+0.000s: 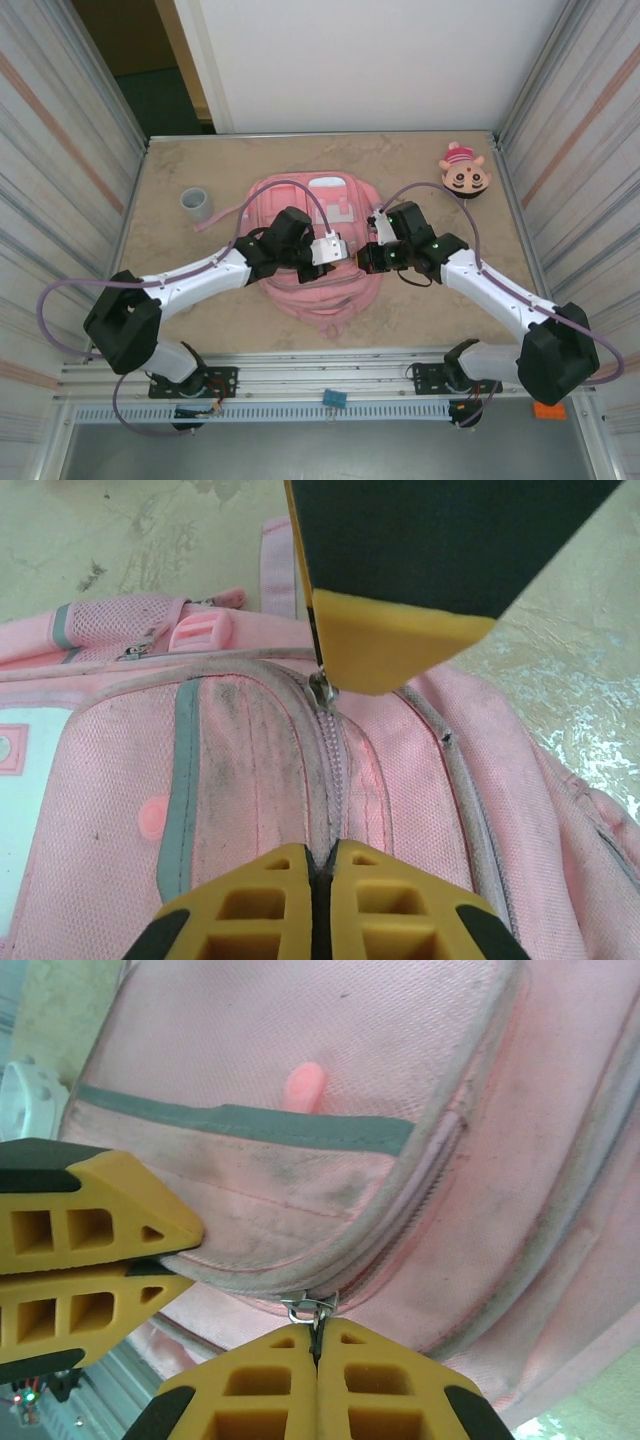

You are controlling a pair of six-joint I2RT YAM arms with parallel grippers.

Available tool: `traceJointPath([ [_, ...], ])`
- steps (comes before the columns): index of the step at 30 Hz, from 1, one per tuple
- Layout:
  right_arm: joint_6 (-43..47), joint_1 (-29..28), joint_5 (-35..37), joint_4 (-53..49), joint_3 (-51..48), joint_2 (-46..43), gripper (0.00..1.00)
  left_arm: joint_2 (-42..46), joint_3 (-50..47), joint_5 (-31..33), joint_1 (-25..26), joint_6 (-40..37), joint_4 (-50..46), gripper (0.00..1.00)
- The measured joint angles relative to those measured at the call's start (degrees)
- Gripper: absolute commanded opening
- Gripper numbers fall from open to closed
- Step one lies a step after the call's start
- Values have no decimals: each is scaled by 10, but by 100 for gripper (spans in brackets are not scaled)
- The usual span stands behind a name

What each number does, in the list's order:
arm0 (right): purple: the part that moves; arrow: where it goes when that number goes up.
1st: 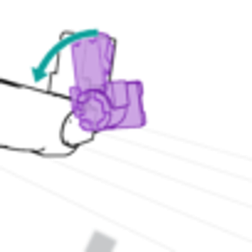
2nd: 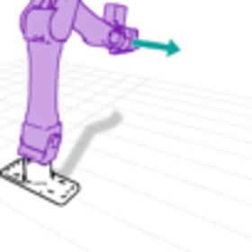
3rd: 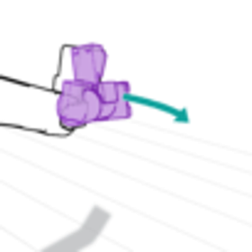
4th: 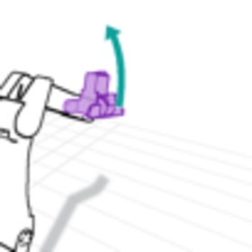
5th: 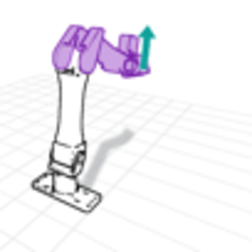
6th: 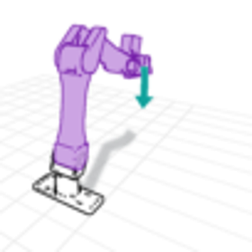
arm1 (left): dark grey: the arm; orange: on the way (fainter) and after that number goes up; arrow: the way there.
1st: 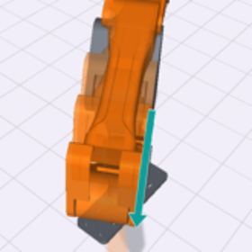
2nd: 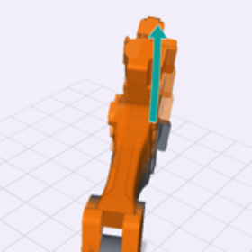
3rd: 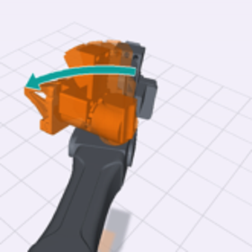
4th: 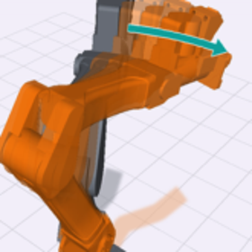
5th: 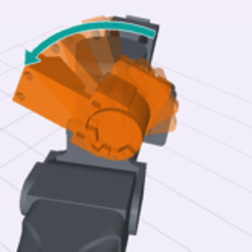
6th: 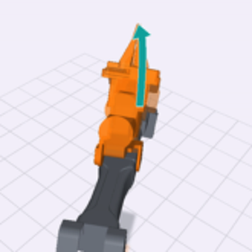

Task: Pack the student bag

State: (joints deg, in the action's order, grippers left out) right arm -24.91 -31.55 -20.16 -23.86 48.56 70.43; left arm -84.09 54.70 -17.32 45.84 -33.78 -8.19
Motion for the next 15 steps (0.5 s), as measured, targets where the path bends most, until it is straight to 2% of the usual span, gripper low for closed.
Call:
traceJointPath([
  [15, -3, 4, 63, 15, 0, -7, 0, 0, -1, -46, -12, 5, 8, 0],
])
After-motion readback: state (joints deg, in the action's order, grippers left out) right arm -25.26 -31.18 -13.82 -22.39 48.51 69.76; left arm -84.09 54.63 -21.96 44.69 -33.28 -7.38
